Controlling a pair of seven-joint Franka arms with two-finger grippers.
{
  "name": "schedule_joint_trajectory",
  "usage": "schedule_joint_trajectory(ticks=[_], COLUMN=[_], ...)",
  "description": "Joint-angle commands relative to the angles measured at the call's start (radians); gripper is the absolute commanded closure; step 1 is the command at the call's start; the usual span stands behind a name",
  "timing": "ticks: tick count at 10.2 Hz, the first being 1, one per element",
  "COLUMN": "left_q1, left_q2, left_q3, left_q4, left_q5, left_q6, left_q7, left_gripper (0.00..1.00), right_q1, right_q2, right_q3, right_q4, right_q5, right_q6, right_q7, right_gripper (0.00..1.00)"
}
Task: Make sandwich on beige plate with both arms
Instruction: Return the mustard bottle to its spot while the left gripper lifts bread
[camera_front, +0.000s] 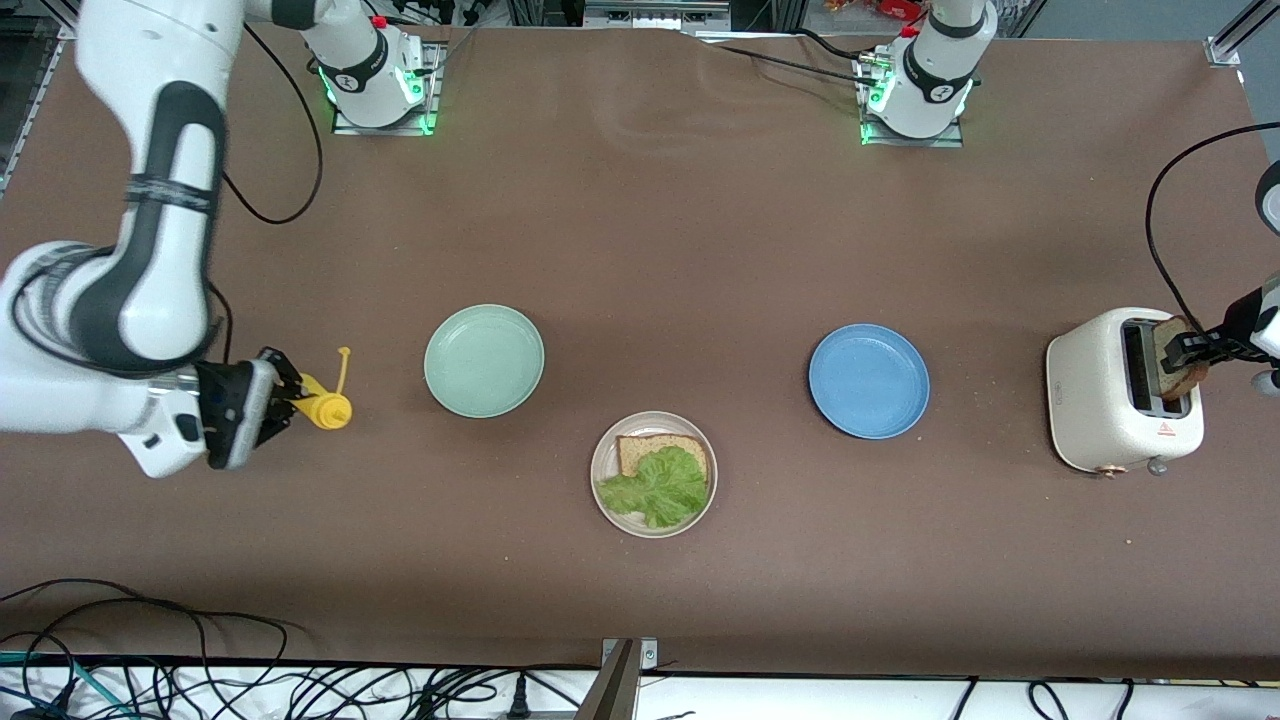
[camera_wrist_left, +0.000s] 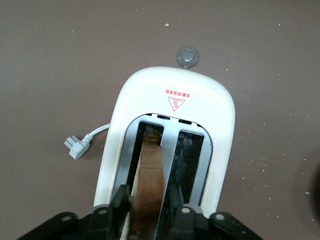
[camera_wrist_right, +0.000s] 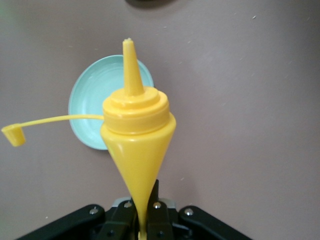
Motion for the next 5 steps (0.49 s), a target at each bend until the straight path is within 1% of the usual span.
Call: schedule_joint_trajectory(ticks=[1, 2, 3, 4, 5], left_q1=[0.007, 0.005, -0.005, -0.010, -0.024], left_q2=[-0.015, -0.015, -0.015, -0.003, 0.024], left_q3=[-0.004, -0.006, -0.007, -0.009, -0.009], left_q4=[-0.001, 0.029, 0.084, 0.188, 0.277], left_q5=[0.025, 0.065, 0.103, 0.113, 0.113], left_q6=[-0.042, -0.070, -0.129, -0.233, -0.322], left_q7=[0.014, 0.026, 0.029, 0.029, 0.031], left_gripper=[1.00, 1.00, 1.00, 1.00, 1.00], right_q1=[-0.077, -0.117, -0.154, -0.183, -0.194], right_q2=[-0.106, -0.106, -0.108, -0.106, -0.098], right_q3=[0.024, 0.024, 0.023, 0.024, 0.024], right_q4=[-0.233, -0.285, -0.346, -0.412, -0.448], right_q5=[0.078, 0.102, 0.127, 0.168, 0.191], right_q6=[-0.024, -0.070, -0.098, -0.100, -0.100], right_q7=[-0.249, -0.323, -0.418, -0.536, -0.631], right_gripper=[1.00, 1.00, 1.00, 1.00, 1.00])
